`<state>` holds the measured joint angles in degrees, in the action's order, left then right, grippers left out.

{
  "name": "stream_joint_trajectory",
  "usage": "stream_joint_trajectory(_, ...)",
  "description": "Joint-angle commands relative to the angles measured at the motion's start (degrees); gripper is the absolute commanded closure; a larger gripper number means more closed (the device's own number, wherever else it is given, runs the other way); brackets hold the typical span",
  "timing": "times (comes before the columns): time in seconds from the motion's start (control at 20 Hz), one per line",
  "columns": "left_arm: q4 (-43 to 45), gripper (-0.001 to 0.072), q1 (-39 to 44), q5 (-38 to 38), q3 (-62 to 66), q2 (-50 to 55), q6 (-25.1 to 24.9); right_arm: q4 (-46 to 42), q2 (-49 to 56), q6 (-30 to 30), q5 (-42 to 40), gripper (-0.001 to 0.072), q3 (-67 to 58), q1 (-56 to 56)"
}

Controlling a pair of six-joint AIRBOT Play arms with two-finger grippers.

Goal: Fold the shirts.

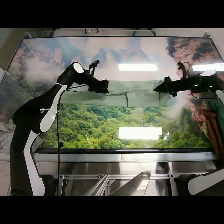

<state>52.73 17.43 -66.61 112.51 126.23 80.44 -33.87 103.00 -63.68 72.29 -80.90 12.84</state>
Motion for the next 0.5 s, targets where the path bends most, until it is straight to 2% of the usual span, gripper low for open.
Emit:
stream_joint_trajectory(0.0, 1.33, 0.0693, 4.02, -4.37, 3.87, 2.03, 2.1, 0.17, -4.92, 0.0, 2.45, 0.0693, -0.7, 2.08)
stream_joint_trajectory(0.1, -2.84, 0.0691, 7.39, -2.08, 7.78, 1.99, 2.14, 0.24, -7.37, -0.02, 3.48, 0.0694, -1.31, 3.26)
stream_joint_trajectory(0.2, -11.13, 0.069, 9.29, 2.82, 9.11, 0.87, 1.57, 0.22, -9.51, -0.26, 5.16, 0.0693, -2.14, 3.74)
stream_joint_trajectory(0.3, -18.49, 0.069, 8.85, 6.27, 5.9, -3.98, -2.95, 1.07, -11.56, -0.85, 6.78, 0.0693, -2.47, 2.78)
stream_joint_trajectory(0.35, -19.91, 0.0691, 7.61, 6.51, 3.93, -7.41, -5.46, 2.16, -12.41, -1.07, 6.84, 0.0693, -2.47, 1.22)
stream_joint_trajectory(0.45, -19.39, 0.0691, 3.26, 3.32, 2.32, -14.34, -6.21, 4.94, -13.44, -1.09, 6.43, 0.0693, -2.49, -3.48)
